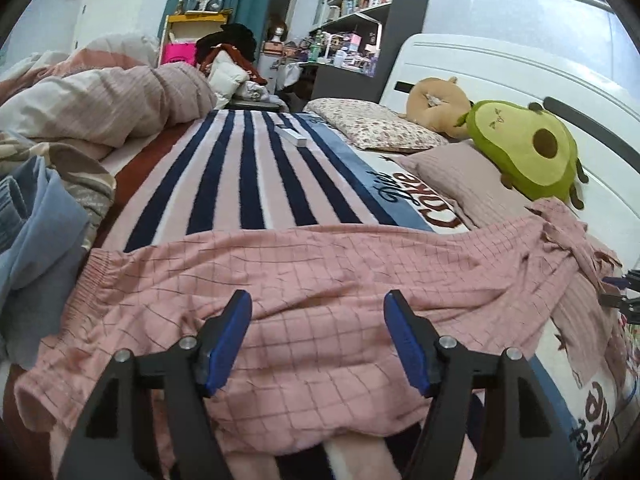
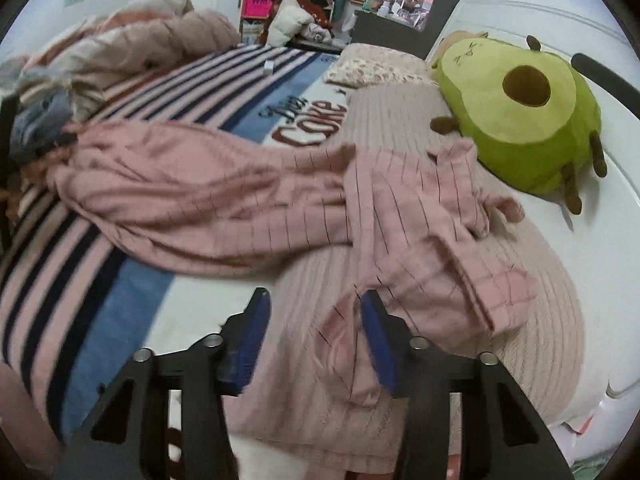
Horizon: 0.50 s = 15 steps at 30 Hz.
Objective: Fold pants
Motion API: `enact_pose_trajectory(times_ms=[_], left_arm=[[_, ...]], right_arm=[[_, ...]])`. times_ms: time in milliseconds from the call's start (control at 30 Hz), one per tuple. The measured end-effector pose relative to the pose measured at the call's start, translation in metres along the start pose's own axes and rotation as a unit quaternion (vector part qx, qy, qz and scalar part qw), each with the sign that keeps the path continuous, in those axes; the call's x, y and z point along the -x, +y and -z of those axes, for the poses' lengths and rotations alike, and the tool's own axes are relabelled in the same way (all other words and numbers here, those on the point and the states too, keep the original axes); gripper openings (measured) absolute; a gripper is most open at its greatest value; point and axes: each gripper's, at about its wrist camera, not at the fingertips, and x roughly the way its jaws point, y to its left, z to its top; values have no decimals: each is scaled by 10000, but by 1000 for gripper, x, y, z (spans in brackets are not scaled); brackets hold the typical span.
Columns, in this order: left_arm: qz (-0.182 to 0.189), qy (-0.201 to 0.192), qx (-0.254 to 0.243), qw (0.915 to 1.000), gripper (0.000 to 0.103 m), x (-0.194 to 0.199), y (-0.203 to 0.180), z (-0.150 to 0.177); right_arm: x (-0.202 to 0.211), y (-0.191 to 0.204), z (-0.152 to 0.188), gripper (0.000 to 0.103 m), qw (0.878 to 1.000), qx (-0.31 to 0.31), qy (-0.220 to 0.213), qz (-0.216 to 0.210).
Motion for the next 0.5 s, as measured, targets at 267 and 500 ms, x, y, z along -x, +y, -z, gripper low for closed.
enact_pose_trajectory(times_ms=[267, 500], left_arm=[[-29, -6, -249, 9997, 65, 1, -12, 6], [-147, -8, -220, 9996, 65, 0, -8, 7]], right_arm=[[-5, -11, 8, 26, 9931, 280, 95, 1131], [11, -51, -46, 2, 9794, -96, -706, 1891]])
